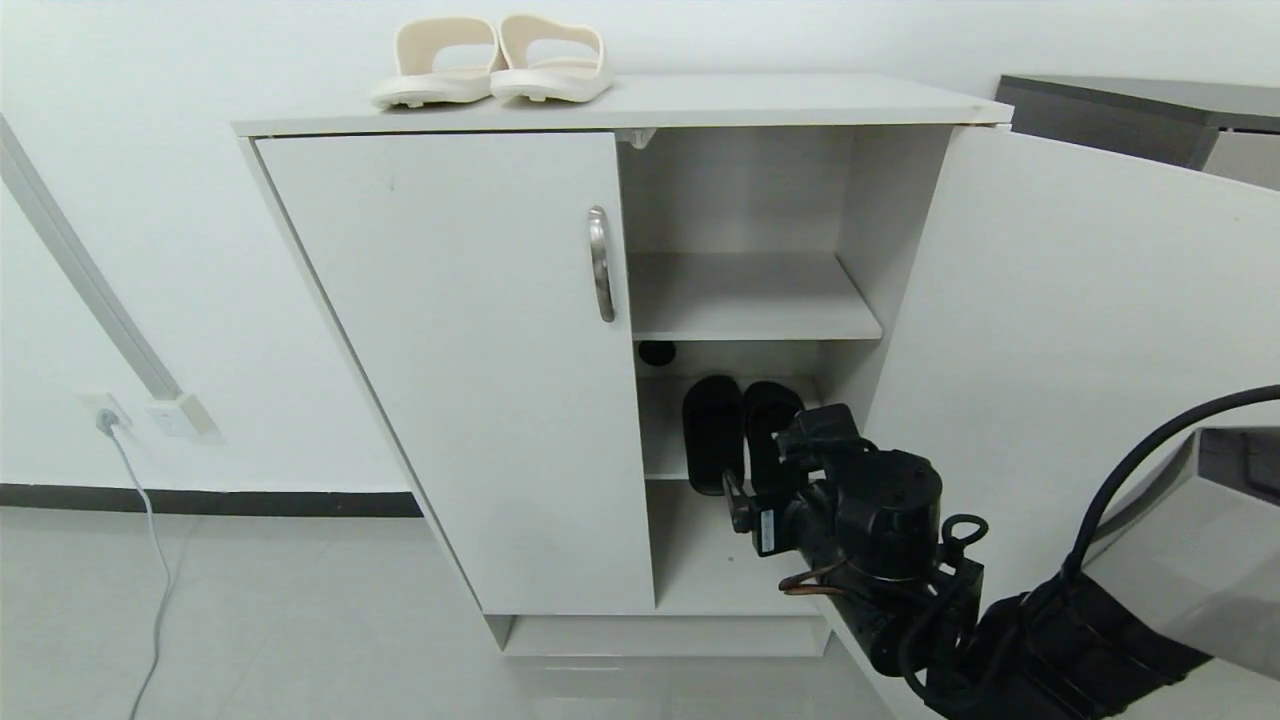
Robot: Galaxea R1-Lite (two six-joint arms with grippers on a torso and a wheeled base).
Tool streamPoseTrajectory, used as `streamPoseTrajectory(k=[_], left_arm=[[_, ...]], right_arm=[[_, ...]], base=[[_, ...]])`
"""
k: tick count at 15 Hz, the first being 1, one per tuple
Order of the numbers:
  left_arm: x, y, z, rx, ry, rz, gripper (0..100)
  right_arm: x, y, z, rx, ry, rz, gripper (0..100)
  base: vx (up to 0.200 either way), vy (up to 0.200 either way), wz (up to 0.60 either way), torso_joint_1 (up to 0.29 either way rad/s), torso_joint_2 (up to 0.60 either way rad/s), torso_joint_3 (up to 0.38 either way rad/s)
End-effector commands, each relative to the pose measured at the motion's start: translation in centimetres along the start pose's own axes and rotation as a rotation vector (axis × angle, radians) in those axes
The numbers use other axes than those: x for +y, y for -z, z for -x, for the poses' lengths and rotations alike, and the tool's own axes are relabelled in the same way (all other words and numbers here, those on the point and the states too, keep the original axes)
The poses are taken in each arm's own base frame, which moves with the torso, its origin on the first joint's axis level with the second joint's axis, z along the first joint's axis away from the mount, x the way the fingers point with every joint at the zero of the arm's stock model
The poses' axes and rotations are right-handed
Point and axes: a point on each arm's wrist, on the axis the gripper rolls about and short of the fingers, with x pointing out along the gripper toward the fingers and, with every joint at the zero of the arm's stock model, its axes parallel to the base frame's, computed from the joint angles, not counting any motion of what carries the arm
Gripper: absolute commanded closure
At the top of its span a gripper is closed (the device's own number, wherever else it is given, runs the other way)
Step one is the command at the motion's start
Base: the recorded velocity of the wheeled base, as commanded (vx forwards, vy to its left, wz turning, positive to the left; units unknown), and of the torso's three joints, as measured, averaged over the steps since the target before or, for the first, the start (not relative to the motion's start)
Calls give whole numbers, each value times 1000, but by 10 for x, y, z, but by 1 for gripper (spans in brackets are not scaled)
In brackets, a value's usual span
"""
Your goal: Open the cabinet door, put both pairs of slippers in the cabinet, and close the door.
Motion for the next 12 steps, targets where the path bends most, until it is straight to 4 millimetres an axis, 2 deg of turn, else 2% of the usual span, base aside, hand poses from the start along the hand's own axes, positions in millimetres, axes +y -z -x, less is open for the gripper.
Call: streamPoseTrajectory(k=[1, 3, 12], left_arm=[[0, 0, 0, 1, -2, 0, 100], [0, 0, 0, 1, 0, 0, 100], [0, 0, 0, 1, 0, 0, 100]], right_arm=[[3, -7, 8, -15, -18, -8, 0], [5, -6, 11, -12, -29, 3, 0], [4, -3, 9, -5, -24, 11, 0]], base=[[0, 0, 0, 0, 0, 0], [0, 0, 0, 0, 0, 0], [0, 200, 0, 3, 1, 3]])
